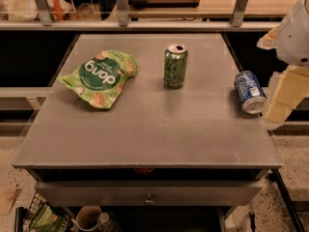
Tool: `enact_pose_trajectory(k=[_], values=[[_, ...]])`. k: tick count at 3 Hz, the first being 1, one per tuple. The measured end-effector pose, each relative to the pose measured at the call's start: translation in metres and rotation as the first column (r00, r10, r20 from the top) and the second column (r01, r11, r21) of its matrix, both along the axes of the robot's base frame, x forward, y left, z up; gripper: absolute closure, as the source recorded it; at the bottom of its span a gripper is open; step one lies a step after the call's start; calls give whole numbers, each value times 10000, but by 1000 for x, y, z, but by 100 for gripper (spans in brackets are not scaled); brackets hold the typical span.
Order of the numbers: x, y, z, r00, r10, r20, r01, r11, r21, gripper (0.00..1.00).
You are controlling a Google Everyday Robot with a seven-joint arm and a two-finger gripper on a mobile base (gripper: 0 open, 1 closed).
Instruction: Place pepsi can upright
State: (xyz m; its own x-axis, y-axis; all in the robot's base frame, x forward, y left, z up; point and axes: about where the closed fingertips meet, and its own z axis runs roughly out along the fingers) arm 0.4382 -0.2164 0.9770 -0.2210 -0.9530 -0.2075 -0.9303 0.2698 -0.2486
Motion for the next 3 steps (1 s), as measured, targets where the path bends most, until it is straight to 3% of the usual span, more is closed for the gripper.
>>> enact_pose_trajectory(k=[1, 2, 3], values=[[0, 0, 0, 10000, 0, 2, 0, 10000, 0, 0], [4, -13, 2, 9933, -1144, 137, 1138, 9927, 404, 0], [16, -51, 1, 9318, -3630, 18, 3601, 9251, 1206, 0]])
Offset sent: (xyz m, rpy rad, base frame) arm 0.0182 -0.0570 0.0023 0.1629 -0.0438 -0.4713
